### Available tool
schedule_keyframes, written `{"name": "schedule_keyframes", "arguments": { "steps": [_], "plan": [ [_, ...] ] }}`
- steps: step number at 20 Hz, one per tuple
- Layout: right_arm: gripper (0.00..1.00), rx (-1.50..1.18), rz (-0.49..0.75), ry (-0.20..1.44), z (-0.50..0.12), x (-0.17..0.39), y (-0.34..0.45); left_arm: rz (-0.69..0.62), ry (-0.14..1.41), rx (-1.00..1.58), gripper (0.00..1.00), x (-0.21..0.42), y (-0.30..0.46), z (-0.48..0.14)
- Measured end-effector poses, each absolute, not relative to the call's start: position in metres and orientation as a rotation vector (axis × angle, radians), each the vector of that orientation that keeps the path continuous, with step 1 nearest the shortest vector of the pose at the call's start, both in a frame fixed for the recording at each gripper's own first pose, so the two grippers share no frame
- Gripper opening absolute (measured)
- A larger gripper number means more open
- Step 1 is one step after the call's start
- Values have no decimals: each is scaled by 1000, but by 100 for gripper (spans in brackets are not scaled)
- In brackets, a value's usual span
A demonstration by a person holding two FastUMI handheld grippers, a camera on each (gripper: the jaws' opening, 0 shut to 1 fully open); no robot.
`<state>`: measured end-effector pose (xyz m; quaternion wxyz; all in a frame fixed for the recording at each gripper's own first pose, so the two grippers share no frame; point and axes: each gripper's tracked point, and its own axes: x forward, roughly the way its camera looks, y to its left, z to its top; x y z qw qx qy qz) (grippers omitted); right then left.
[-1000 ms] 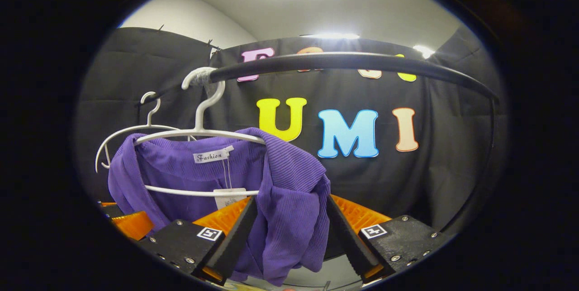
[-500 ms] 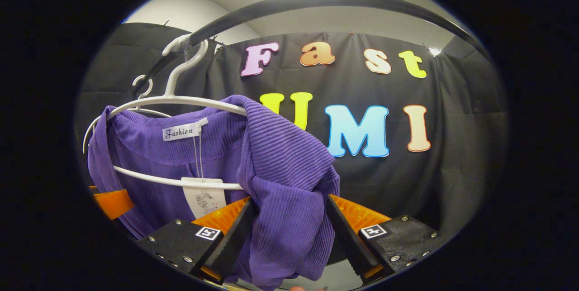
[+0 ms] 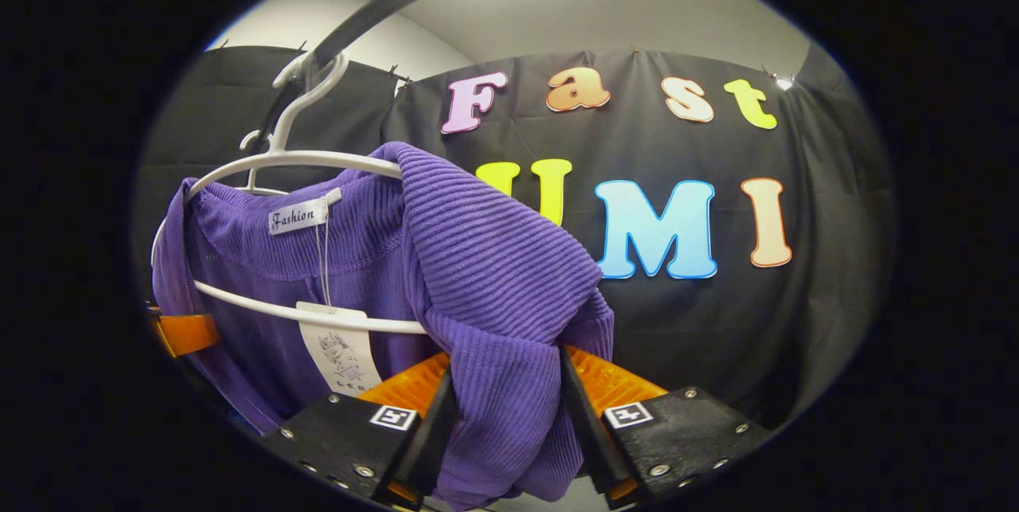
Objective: Grasp the clothes on the hanger with both hands and then place them into the laundry hamper below.
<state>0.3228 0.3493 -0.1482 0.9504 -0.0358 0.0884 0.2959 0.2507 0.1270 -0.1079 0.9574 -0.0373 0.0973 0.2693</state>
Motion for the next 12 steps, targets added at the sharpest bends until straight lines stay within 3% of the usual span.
{"name": "schedule_keyframes", "arguments": {
  "steps": [1, 3, 6, 8, 10, 11, 12],
  "plan": [
    [55, -63, 610, 180, -148, 322, 350, 551, 195, -69, 46, 247, 128, -107],
    [38, -45, 614, 170, -146, 326, 348, 536, 189, -74, 20, 245, 117, -107],
    [18, -5, 631, 160, -142, 325, 345, 564, 138, -95, 32, 236, 118, -97],
    [12, 19, 675, 192, -146, 324, 349, 522, 127, -136, 14, 240, 112, -97],
    [5, 40, 698, 202, -144, 327, 349, 513, 133, -108, 14, 240, 115, -95],
    [1, 43, 714, 212, -145, 322, 349, 492, 140, -103, 5, 241, 115, -98],
    [1, 40, 727, 219, -146, 321, 350, 492, 141, -99, 1, 238, 114, -95]
  ]
}}
